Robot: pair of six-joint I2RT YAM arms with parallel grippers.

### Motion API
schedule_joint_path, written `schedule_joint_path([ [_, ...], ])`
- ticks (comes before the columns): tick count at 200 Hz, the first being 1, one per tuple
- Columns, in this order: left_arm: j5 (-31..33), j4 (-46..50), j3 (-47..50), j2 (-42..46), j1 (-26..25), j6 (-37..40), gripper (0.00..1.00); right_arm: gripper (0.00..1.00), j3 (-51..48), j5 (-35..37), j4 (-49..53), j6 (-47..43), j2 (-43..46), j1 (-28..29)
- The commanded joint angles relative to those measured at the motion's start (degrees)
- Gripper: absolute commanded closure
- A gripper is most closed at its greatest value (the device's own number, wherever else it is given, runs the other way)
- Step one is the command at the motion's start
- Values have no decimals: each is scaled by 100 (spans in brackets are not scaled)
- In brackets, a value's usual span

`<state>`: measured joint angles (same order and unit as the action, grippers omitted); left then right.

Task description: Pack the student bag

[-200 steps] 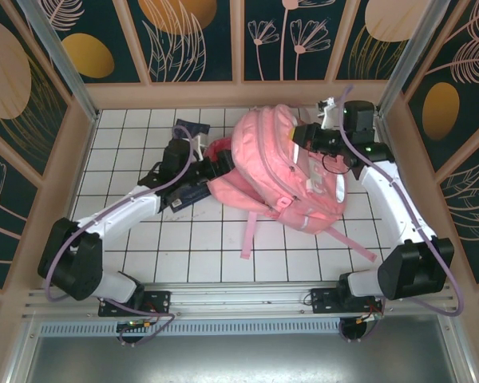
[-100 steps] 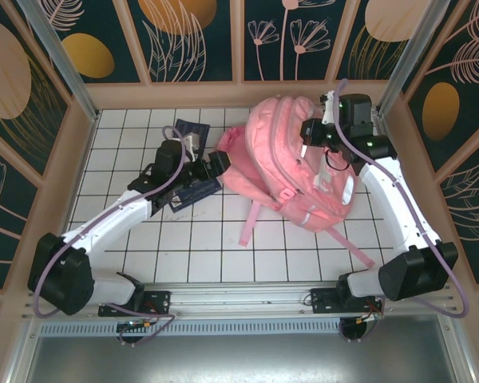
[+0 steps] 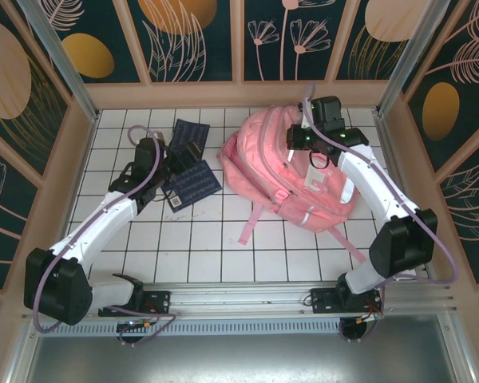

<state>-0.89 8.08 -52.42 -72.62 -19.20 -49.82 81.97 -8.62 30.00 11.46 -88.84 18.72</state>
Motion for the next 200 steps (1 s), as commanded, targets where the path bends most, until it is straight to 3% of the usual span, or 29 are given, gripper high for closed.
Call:
schedule_joint_path([
  [1, 53, 241, 229, -130, 304, -452, 1, 87, -139, 1621, 97, 189, -177, -24],
  [30, -30, 80, 179, -483, 493, -476, 1, 66, 179, 2747, -50, 216, -201, 430],
  [51, -7, -2, -219, -921, 529, -392, 1, 58, 297, 2647, -360, 268, -39, 850],
  [65, -113, -164, -601, -1335, 562, -337, 1, 57, 267, 2202, -598, 410, 50, 1096],
  [85, -221, -298, -1104, -2070, 643, -212, 1, 58, 113, 1033, -948, 574, 3, 1429],
  [117, -223, -241, -1677, -3178, 793, 38, 1, 59, -287, 21, -1137, 854, -241, 1747],
  [150, -746, -814, -1366, -3622, 977, -172, 1, 59, -777, -96, -1256, 826, -205, 1941],
  [200, -1301, -1611, -371, -3243, 980, -695, 1, 59, -1148, -219, -1436, 827, -211, 1953],
])
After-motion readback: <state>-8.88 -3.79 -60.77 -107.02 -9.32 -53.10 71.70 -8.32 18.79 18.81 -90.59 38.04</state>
